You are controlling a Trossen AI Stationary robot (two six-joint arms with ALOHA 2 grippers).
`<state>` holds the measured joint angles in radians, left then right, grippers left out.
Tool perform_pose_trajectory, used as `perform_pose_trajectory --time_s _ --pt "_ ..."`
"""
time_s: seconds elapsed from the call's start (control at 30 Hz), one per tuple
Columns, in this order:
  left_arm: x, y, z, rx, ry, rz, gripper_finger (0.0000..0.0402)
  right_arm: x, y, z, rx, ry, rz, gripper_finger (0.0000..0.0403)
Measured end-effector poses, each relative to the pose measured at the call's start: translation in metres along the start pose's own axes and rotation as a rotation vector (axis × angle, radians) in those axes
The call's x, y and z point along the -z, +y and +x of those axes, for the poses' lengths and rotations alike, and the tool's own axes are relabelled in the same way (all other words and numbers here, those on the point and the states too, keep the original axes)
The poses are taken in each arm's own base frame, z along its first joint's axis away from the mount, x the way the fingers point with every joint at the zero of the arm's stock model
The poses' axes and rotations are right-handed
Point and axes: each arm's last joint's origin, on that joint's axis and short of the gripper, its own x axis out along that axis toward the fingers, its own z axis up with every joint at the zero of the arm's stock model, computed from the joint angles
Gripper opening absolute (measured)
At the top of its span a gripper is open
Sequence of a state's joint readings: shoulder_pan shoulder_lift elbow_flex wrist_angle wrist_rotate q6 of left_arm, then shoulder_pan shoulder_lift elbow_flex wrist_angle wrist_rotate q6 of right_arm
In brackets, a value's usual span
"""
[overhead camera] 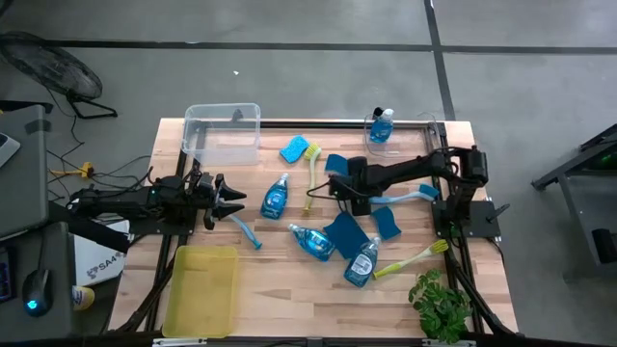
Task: Pick & Place Kitchen Sink Supplies
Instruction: Put the top right soap dispenser into the transparent bin
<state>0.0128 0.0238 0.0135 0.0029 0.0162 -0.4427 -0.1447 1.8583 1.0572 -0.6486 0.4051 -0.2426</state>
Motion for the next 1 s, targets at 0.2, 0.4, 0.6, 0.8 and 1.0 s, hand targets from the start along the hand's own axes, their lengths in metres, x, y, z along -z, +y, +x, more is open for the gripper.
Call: perform_pose_trajectory --time_s 0.2,0.4,0.6,0.8,1.0 --pt "0.000 0.000 0.000 0.000 0.000 -0.005 0.0197 0.001 0.001 0.003 -0.048 0.002 0.000 0.0219" --pt "0.000 0.000 0.000 0.000 0.000 -0.006 0.0197 0.002 0.001 0.000 -0.036 0.013 -0.007 0.0141" --pt "0.000 0.000 0.000 0.000 0.000 -0.007 0.0197 0.009 -0.004 -0.017 -0.086 -0.006 0.005 0.0113" --pt "0.000 0.000 0.000 -0.001 -0.001 -0.007 0.0197 0.005 -0.023 -0.057 -0.111 -0.025 0.059 0.0113" --pt "0.000 0.000 0.000 -0.001 -0.001 -0.009 0.0197 0.004 -0.045 -0.099 -0.051 0.096 0.021 0.0113"
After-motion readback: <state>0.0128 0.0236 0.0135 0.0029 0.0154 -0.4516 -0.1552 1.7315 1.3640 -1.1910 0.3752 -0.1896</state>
